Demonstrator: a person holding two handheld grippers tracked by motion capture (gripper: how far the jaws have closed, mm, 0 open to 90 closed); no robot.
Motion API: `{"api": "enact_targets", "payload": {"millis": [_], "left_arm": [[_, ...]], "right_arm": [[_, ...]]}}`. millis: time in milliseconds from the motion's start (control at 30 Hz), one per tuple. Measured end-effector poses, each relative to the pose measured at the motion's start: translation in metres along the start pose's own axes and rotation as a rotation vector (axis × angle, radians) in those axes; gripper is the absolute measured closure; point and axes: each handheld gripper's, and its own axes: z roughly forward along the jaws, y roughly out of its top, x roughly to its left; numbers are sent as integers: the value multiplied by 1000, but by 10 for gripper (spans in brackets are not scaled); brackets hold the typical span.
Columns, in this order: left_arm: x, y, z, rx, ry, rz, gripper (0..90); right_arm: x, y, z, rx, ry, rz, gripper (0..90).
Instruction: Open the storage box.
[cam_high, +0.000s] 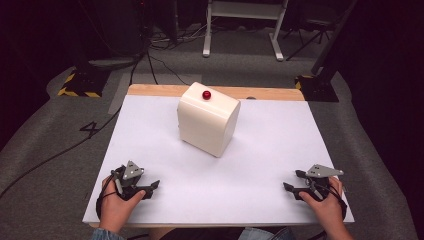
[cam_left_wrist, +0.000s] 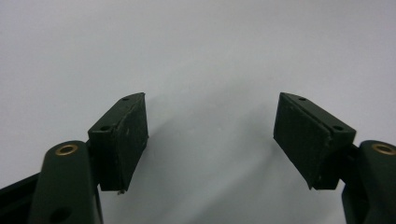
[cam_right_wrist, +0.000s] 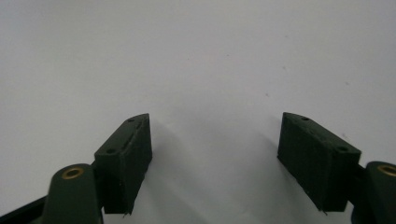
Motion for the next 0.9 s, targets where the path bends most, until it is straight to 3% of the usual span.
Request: {"api": "enact_targets", "payload": {"millis": [167,300,500,733,900], "left_arm": [[-2,16,-16,-65,-34,4,366],[-4,36,-29,-152,-84,19,444],[-7,65,-33,-246,-123,15,437],[-5,89,-14,-282,-92,12,573],[16,115,-3,-355,-46,-42,644]], "right_arm": [[0,-1,0,-5,0,-2,263],[0,-1,0,-7,-2,-4,263],[1,-1,0,-7,-3,-5,263],[1,-1,0,-8,-4,-5,263],[1,-1,0,-8,-7,-8,262]]}}
